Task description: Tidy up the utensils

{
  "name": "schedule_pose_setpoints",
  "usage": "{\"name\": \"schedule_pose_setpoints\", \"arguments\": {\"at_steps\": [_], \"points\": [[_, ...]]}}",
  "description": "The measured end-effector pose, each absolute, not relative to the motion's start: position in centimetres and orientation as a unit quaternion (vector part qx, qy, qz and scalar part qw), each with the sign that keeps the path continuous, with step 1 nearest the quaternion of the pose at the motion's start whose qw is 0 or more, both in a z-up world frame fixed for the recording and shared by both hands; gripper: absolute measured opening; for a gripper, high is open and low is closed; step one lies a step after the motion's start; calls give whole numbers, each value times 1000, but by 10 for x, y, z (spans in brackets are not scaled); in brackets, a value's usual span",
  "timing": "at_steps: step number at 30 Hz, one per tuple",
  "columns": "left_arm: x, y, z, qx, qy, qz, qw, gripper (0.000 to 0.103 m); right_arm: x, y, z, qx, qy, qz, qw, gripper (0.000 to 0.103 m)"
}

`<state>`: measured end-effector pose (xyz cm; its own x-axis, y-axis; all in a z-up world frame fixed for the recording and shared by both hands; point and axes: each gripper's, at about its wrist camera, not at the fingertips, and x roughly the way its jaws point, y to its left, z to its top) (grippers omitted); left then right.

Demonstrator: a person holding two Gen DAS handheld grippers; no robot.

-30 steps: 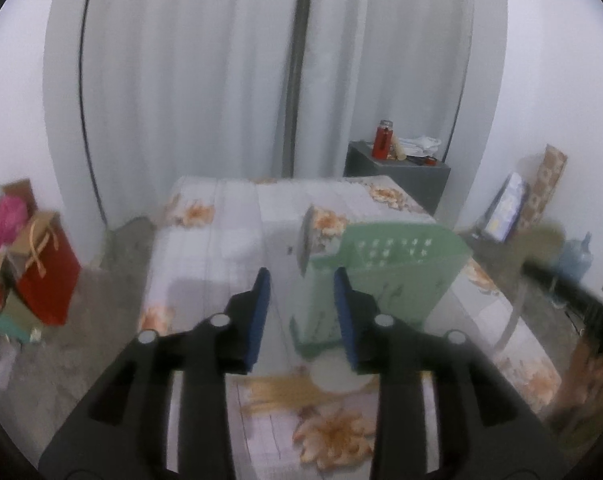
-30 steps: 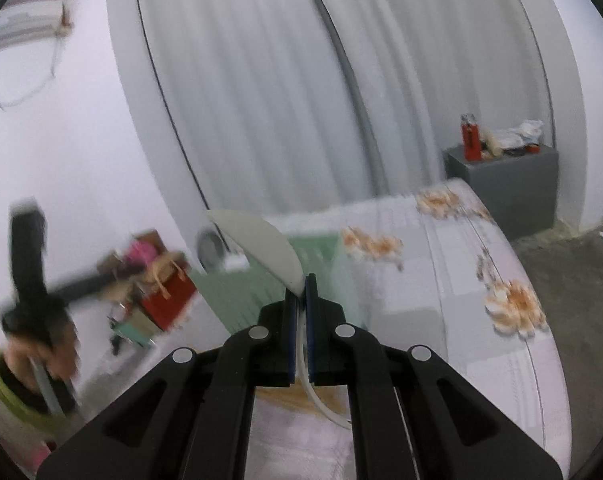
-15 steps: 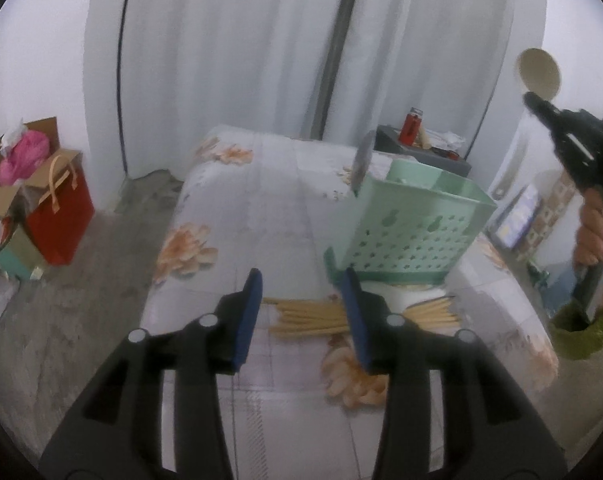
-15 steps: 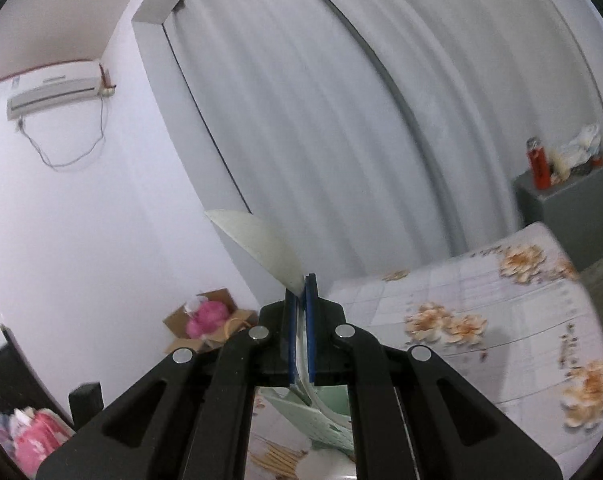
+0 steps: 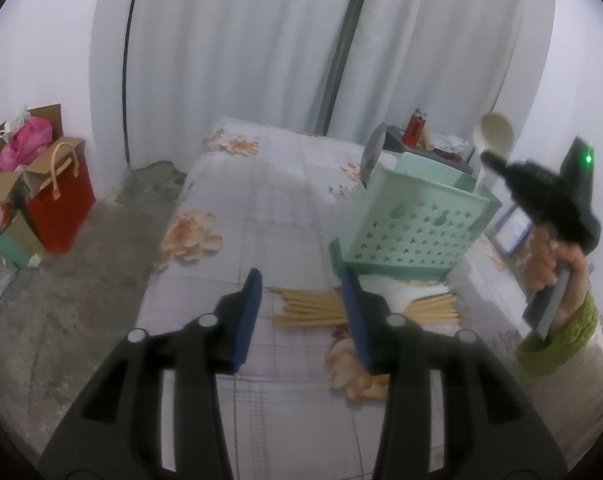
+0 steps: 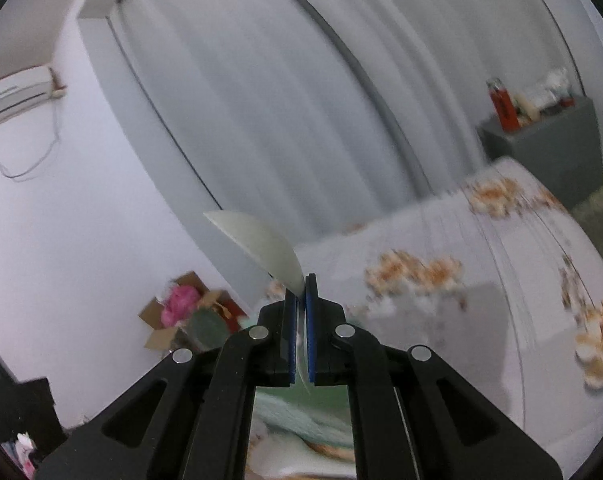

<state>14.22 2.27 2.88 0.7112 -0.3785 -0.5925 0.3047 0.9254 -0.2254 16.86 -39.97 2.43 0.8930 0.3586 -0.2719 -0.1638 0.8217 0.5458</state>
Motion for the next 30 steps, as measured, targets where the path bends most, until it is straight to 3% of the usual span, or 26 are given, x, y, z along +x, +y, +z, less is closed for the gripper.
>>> {"name": "schedule_pose_setpoints", "arguments": {"at_steps": [9, 11, 12, 13, 30], "points": [[141, 12, 24, -52, 338, -195, 919, 41, 150, -393, 23, 197, 208, 89, 954, 6], [140, 10, 24, -51, 340, -197, 918, 41, 148, -392, 24, 184, 212, 71, 957, 12], [140, 9, 23, -49, 341, -198, 918, 41, 145, -393, 23, 178, 212, 60, 959, 22], [139, 8, 23, -48, 342, -199, 917, 41, 143, -395, 23, 176, 210, 53, 960, 26], [143, -14, 10, -37, 369, -221, 902, 41, 94, -413, -9, 207, 244, 34, 947, 26]]}}
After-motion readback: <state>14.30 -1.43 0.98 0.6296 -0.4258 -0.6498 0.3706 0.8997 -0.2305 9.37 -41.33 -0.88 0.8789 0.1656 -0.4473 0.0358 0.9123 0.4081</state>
